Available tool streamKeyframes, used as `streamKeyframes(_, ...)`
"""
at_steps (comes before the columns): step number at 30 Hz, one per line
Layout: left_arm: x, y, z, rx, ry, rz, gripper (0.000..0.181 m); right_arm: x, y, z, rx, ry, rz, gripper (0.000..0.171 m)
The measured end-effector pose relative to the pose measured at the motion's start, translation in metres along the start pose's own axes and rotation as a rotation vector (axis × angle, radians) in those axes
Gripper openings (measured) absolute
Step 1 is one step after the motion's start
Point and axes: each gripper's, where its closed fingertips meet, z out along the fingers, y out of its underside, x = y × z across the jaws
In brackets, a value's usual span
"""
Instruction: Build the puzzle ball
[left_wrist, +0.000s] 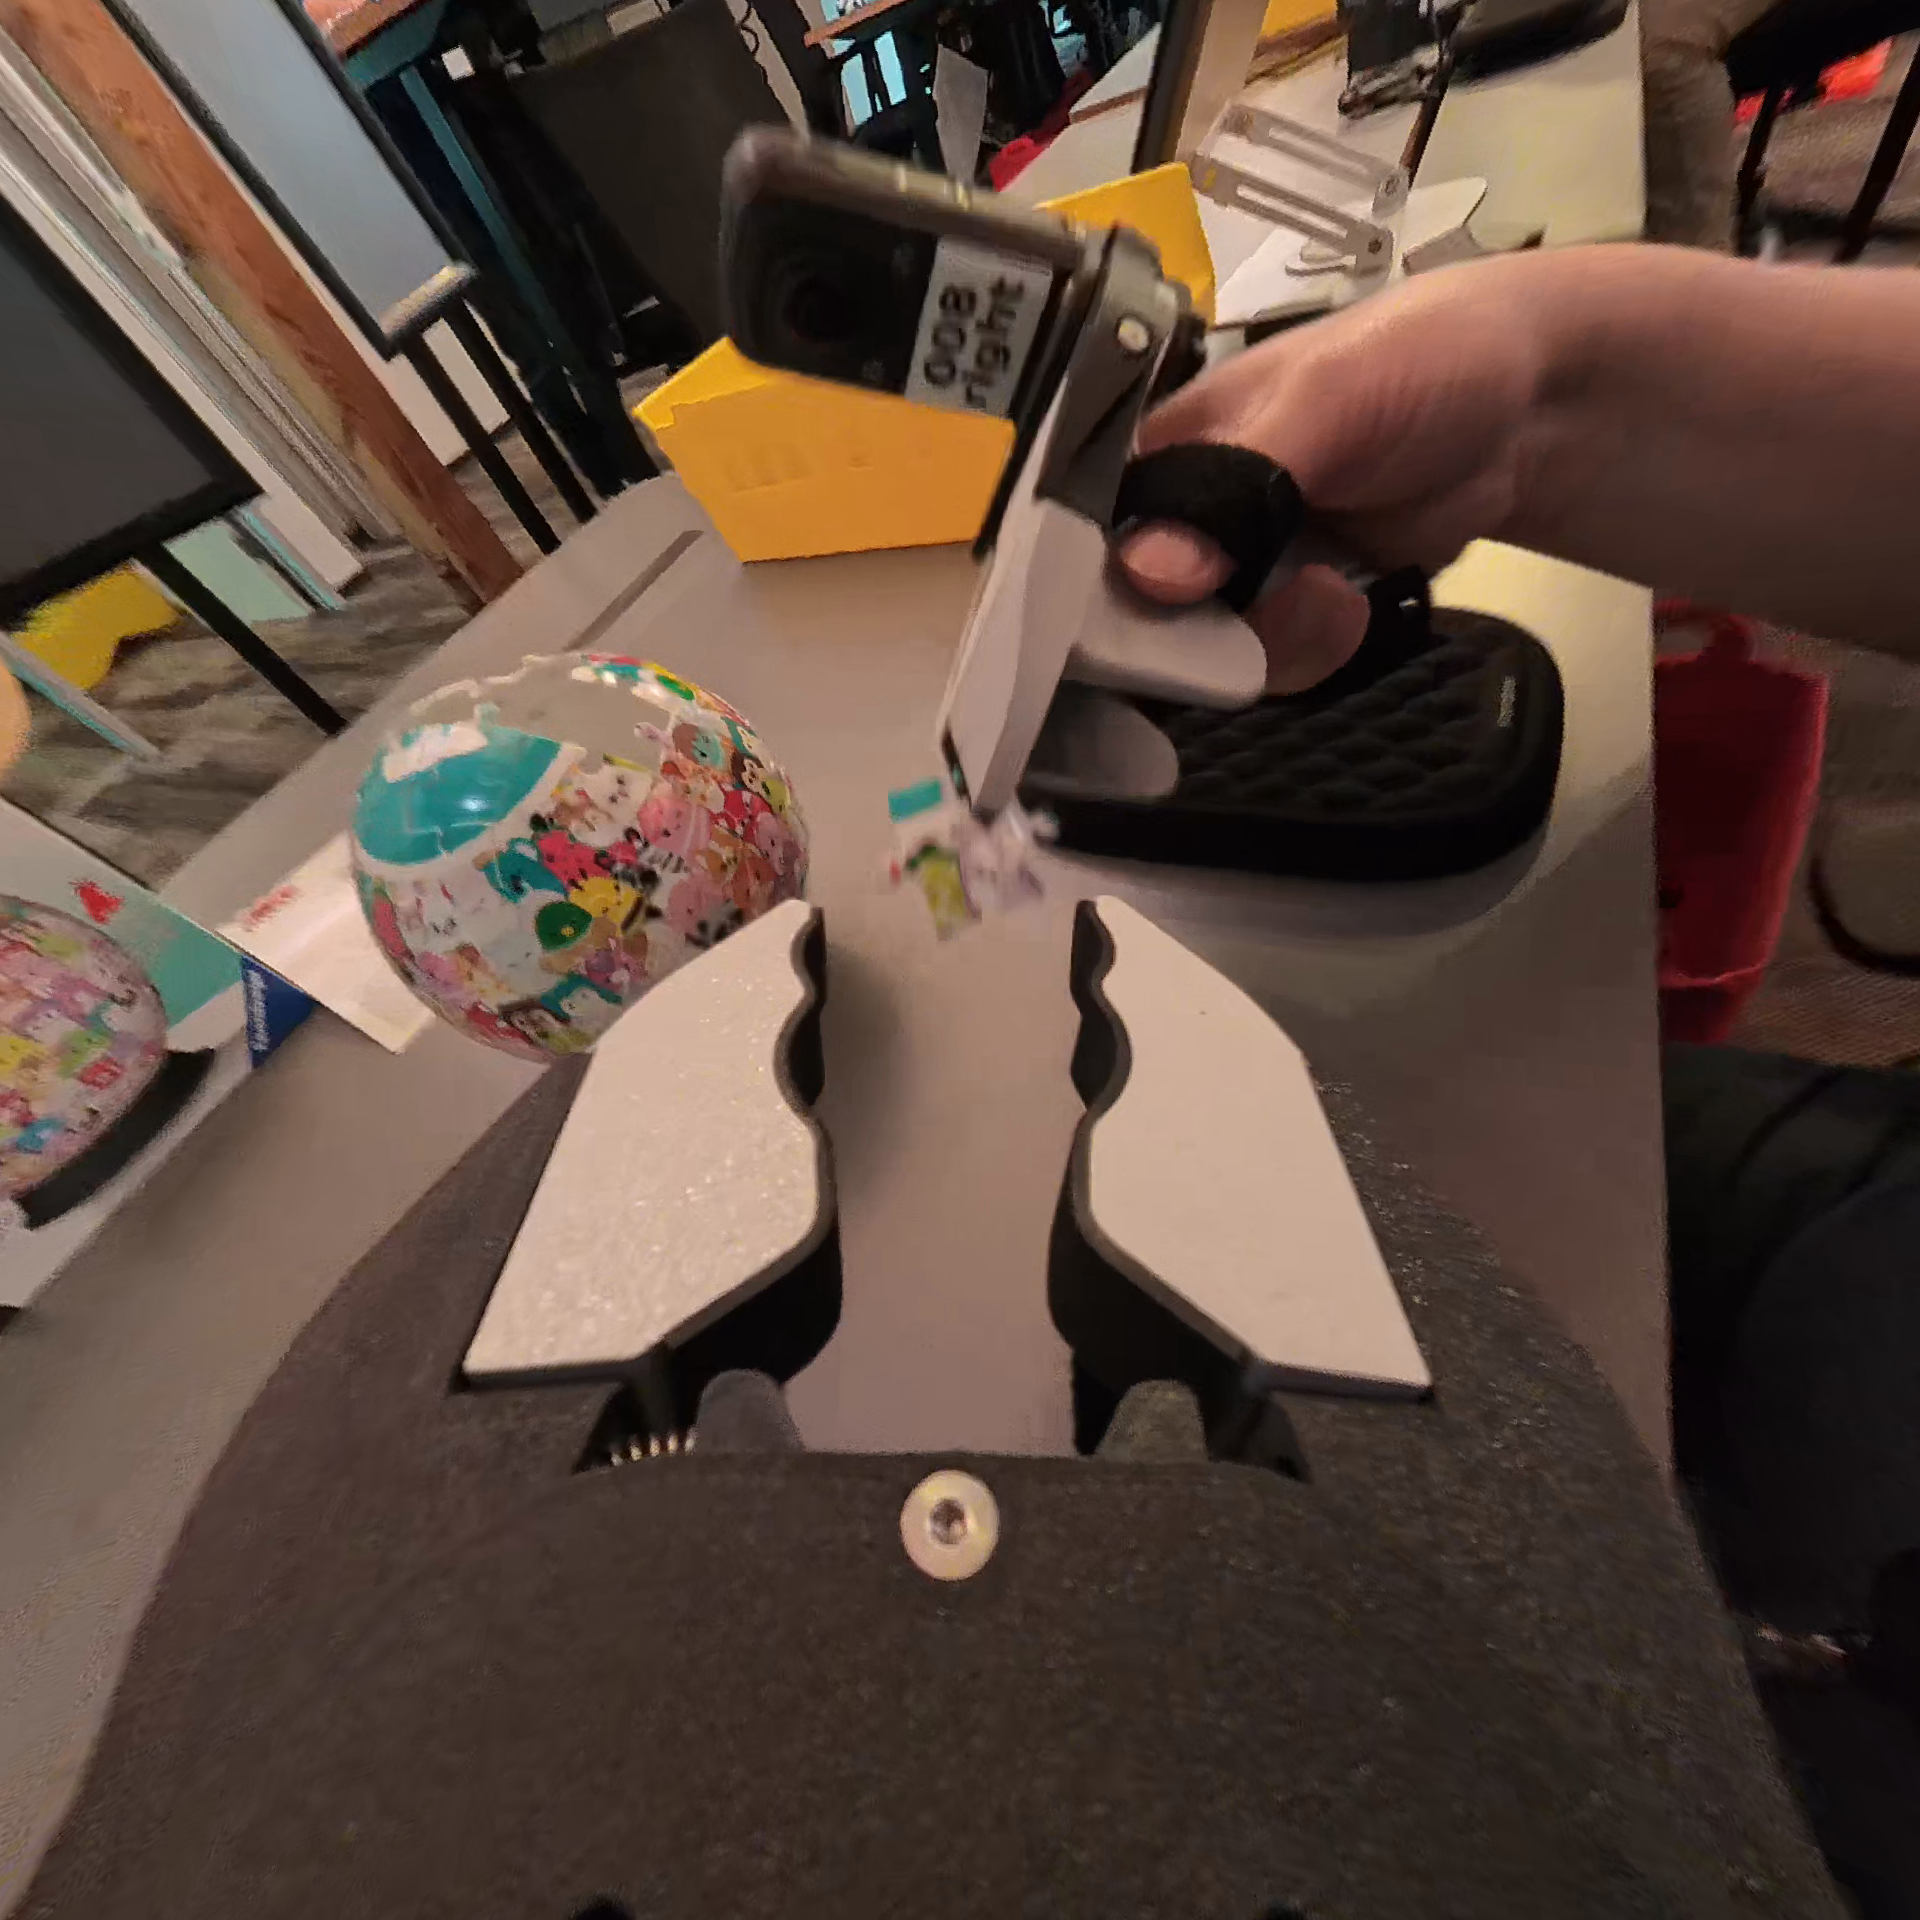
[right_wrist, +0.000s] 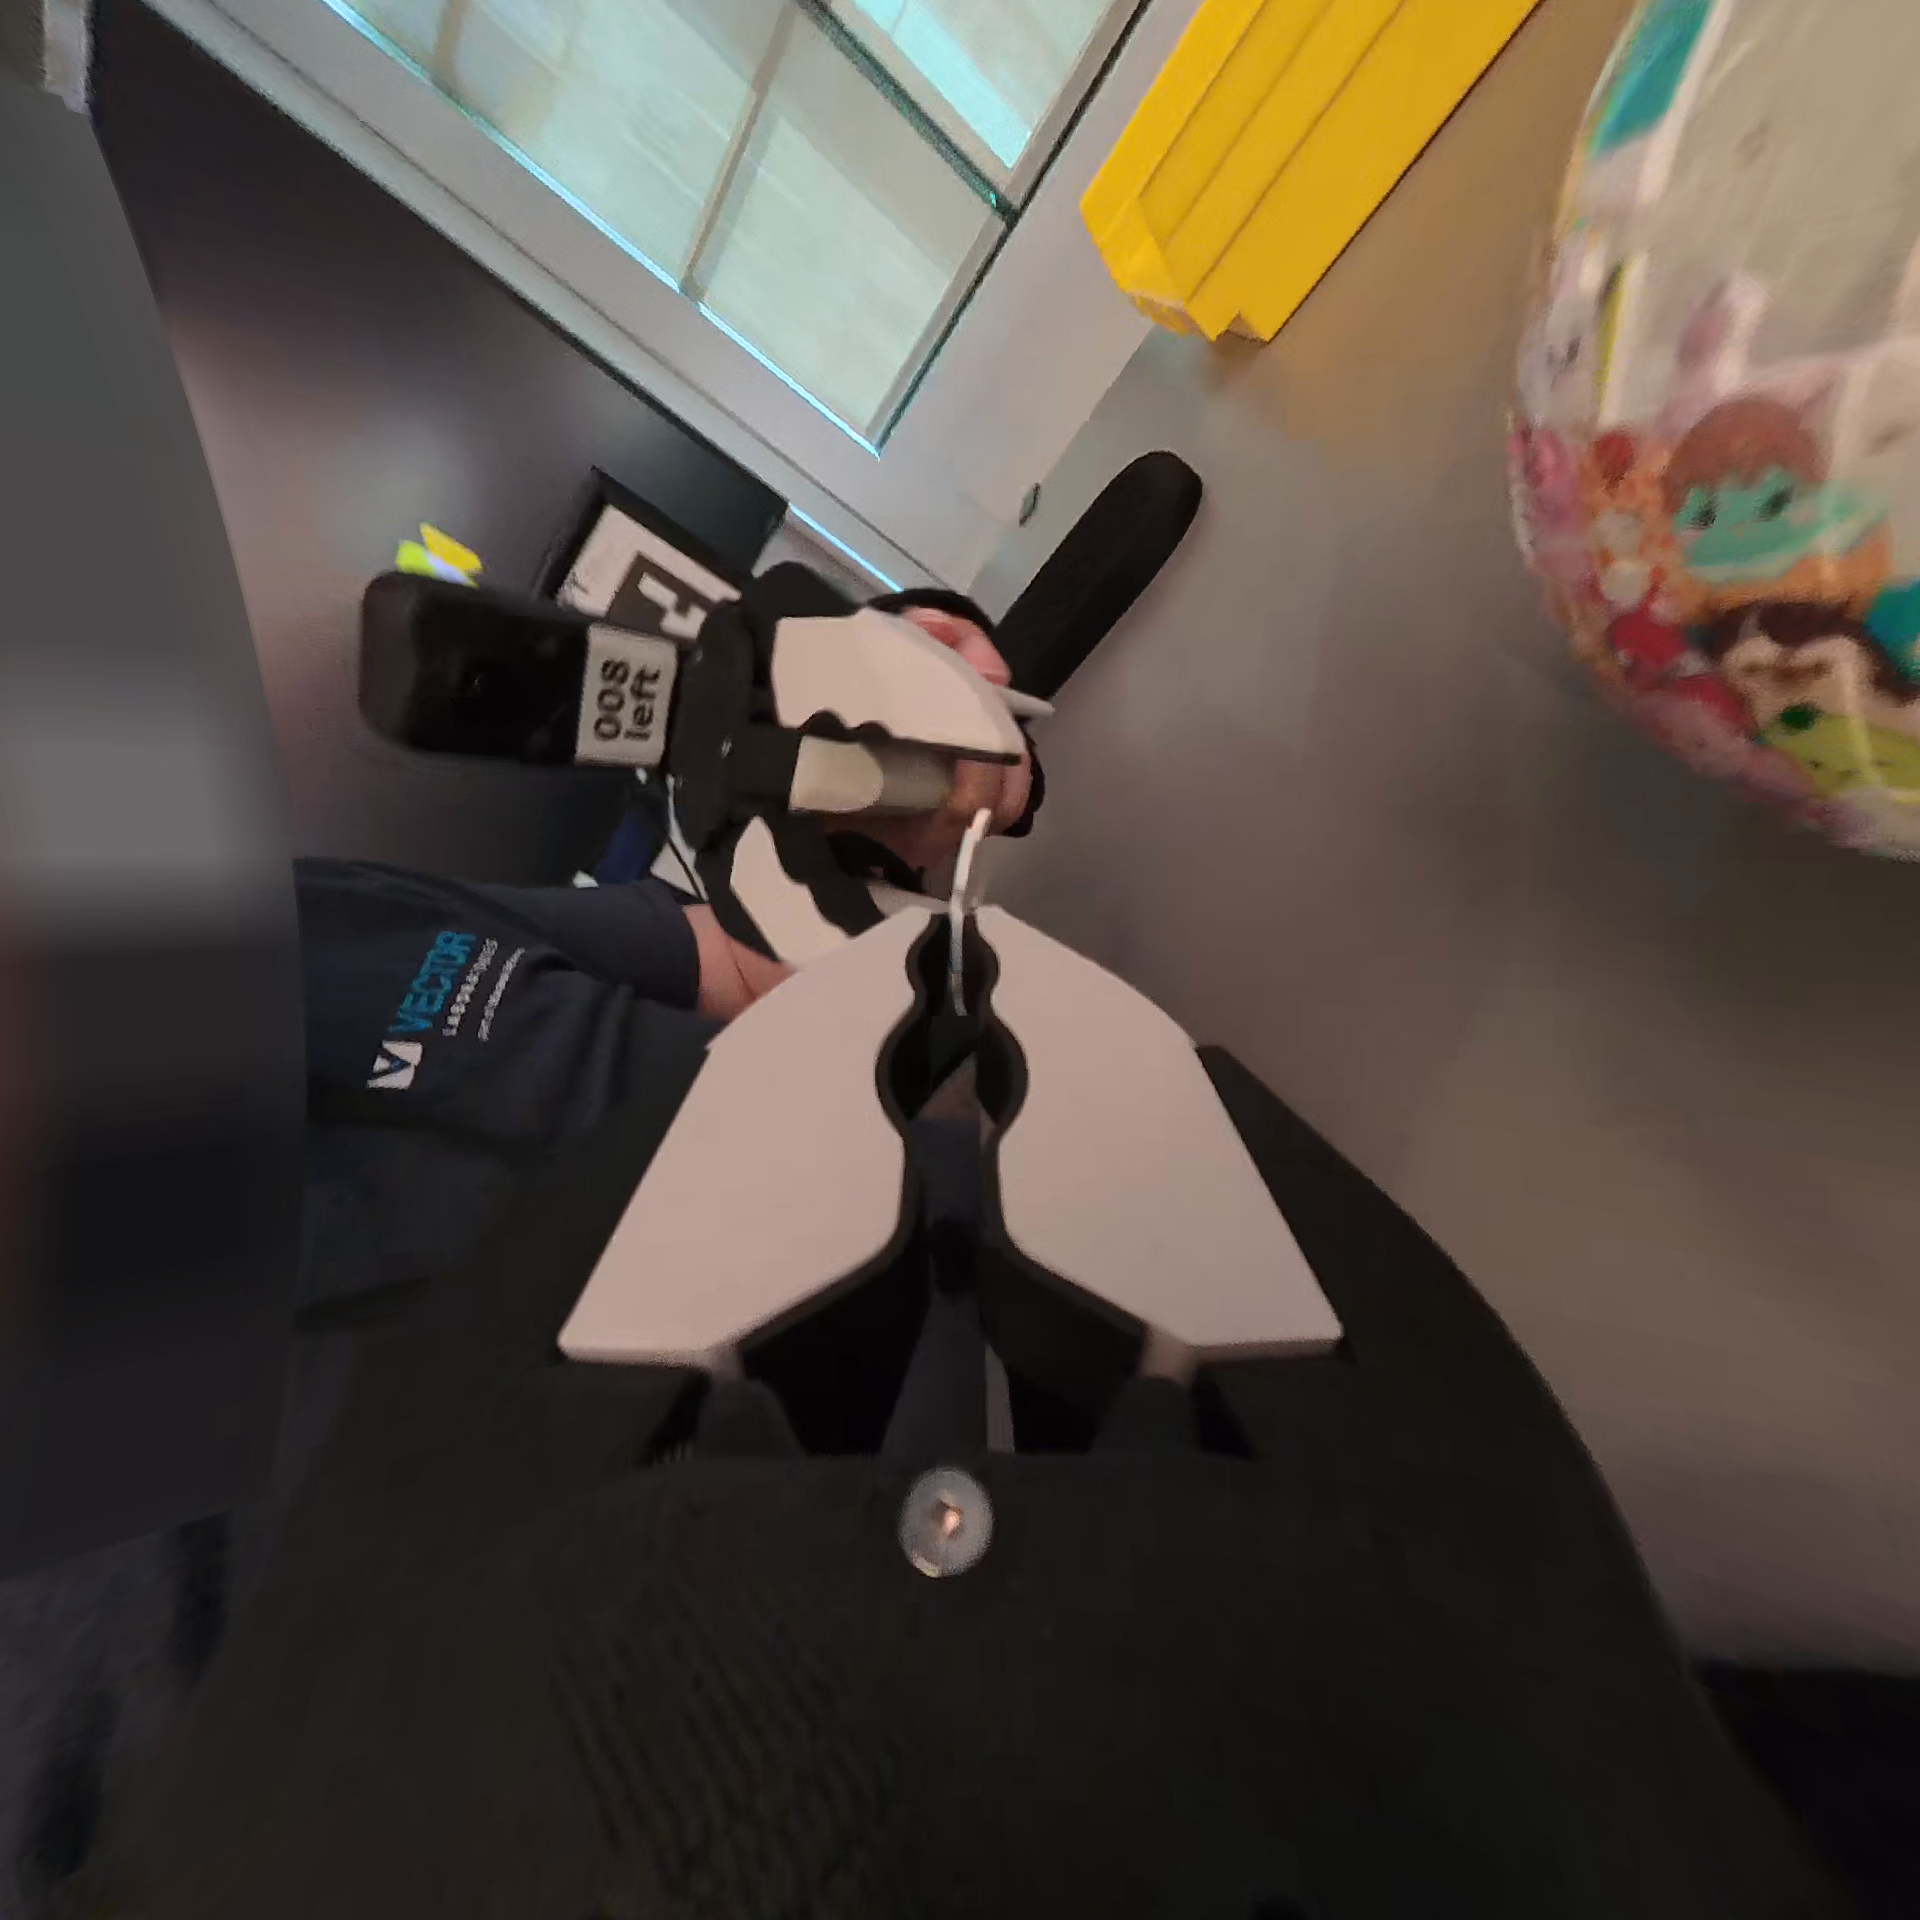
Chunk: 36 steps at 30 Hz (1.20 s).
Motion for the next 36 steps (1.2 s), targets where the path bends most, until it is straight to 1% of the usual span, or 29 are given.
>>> streamKeyframes(2, -0.004, 0.006, -0.004, 0.002, 0.036, -0.106, 0.046, -0.003, -0.015, -0.019, -0.049, 0.030, -0.108, 0.003)
streamKeyframes(5, -0.011, 0.017, -0.005, -0.020, 0.095, -0.212, 0.046, -0.003, -0.047, -0.047, -0.216, 0.086, -0.351, 0.003)
streamKeyframes(7, -0.026, 0.022, 0.001, -0.015, 0.050, -0.223, 0.049, -0.002, -0.068, -0.056, -0.337, 0.079, -0.490, 0.003)
streamKeyframes(8, -0.035, 0.024, 0.006, -0.013, 0.023, -0.222, 0.051, -0.005, -0.076, -0.057, -0.390, 0.039, -0.542, 0.003)
streamKeyframes(10, -0.052, 0.029, 0.017, -0.030, -0.022, -0.209, 0.060, -0.004, -0.092, -0.055, -0.473, -0.005, -0.595, 0.003)
streamKeyframes(12, -0.067, 0.030, 0.026, -0.043, -0.057, -0.194, 0.067, 0.004, -0.100, -0.053, -0.563, -0.030, -0.610, 0.003)
streamKeyframes(14, -0.076, 0.026, 0.032, -0.037, -0.069, -0.191, 0.070, 0.012, -0.100, -0.051, -0.646, -0.058, -0.622, 0.003)
streamKeyframes(17, -0.086, 0.022, 0.041, -0.025, -0.093, -0.183, 0.079, 0.026, -0.101, -0.048, -0.715, -0.056, -0.625, 0.003)
streamKeyframes(20, -0.087, 0.022, 0.050, -0.032, -0.085, -0.166, 0.080, 0.032, -0.098, -0.047, -0.754, -0.068, -0.628, 0.003)
streamKeyframes(23, -0.089, 0.023, 0.054, -0.033, -0.085, -0.149, 0.081, 0.045, -0.097, -0.045, -0.787, -0.012, -0.605, 0.003)
streamKeyframes(26, -0.093, 0.024, 0.055, -0.044, -0.081, -0.127, 0.079, 0.046, -0.091, -0.043, -0.794, -0.034, -0.614, 0.003)
streamKeyframes(29, -0.098, 0.025, 0.058, -0.055, -0.075, -0.111, 0.079, 0.051, -0.090, -0.045, -0.833, 0.006, -0.606, 0.003)
streamKeyframes(31, -0.102, 0.026, 0.060, -0.062, -0.074, -0.101, 0.080, 0.049, -0.091, -0.045, -0.832, 0.001, -0.612, 0.003)
streamKeyframes(35, -0.107, 0.023, 0.058, -0.051, -0.085, -0.101, 0.081, 0.058, -0.093, -0.044, -0.861, 0.054, -0.586, 0.003)
streamKeyframes(36, -0.108, 0.021, 0.055, -0.037, -0.094, -0.102, 0.081, 0.057, -0.091, -0.045, -0.877, 0.042, -0.585, 0.003)
